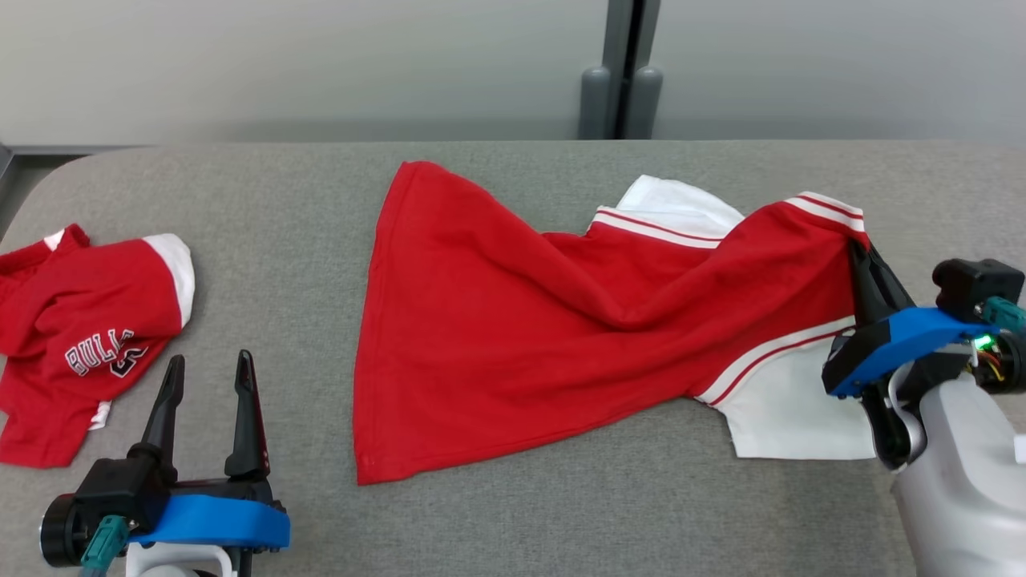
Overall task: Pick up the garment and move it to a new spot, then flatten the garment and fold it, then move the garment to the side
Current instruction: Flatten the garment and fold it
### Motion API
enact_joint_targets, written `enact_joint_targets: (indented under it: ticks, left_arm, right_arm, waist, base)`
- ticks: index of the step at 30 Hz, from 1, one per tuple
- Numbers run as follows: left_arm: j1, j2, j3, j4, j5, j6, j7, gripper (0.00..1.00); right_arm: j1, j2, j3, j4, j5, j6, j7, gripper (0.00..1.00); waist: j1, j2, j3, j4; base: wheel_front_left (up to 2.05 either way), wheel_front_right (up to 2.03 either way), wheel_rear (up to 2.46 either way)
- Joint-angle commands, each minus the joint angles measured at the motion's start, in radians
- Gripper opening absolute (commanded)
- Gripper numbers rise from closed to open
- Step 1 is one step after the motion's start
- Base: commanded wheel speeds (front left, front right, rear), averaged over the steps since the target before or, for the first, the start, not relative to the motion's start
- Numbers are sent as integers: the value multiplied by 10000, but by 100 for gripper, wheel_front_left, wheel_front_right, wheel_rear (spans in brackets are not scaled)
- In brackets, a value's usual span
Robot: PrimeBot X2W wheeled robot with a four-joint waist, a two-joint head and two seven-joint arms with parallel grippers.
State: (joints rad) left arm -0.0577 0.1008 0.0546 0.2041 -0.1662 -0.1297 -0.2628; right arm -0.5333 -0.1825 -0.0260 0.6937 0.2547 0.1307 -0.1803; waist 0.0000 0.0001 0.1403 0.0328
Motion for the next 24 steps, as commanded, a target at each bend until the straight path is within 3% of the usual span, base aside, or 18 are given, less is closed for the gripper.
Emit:
enact_joint_targets:
  ticks: [1, 5, 6, 7, 8, 12, 15, 24]
  left_arm:
    - [-202, 101, -29, 40, -55, -16, -27, 100]
    - [-334, 128, -149, 90, -127, -16, -28, 100]
    - [-342, 123, -172, 92, -134, -16, -27, 100]
    - [-352, 120, -181, 93, -141, -16, -27, 100]
    - [-363, 121, -182, 98, -148, -16, -27, 100]
    - [-372, 108, -76, 115, -154, -16, -28, 100]
    - [-275, 109, 51, 104, -103, -16, -28, 100]
    - [-36, 196, 312, 63, 41, -16, -28, 100]
  right_arm:
    - [-446, -62, 3, 499, -179, 1, -108, 0]
    - [-1230, 6, -72, 1892, -457, 1, -360, 0]
    - [-1386, 12, -111, 2238, -525, 1, -430, 12]
    - [-1512, 12, -121, 2531, -594, 1, -465, 46]
    - [-1635, 35, -130, 2772, -645, 1, -548, 100]
    - [-1787, -39, -163, 3373, -821, 1, -780, 100]
    - [-1735, -146, -244, 3170, -945, 1, -857, 100]
    - [-194, 8, -706, -15, -1196, 1, -853, 100]
  waist:
    - [0, -1, 195, 200]
    - [0, -1, 376, 373]
    - [0, -1, 409, 397]
    - [0, -1, 425, 416]
    - [0, -1, 436, 427]
    - [0, -1, 413, 327]
    - [0, -1, 338, 131]
    - [0, -1, -61, -420]
  base:
    - [0, 0, 0]
    - [0, 0, 0]
    - [0, 0, 0]
    - [0, 0, 0]
    - [0, 0, 0]
    - [0, 0, 0]
    - [0, 0, 0]
    - [0, 0, 0]
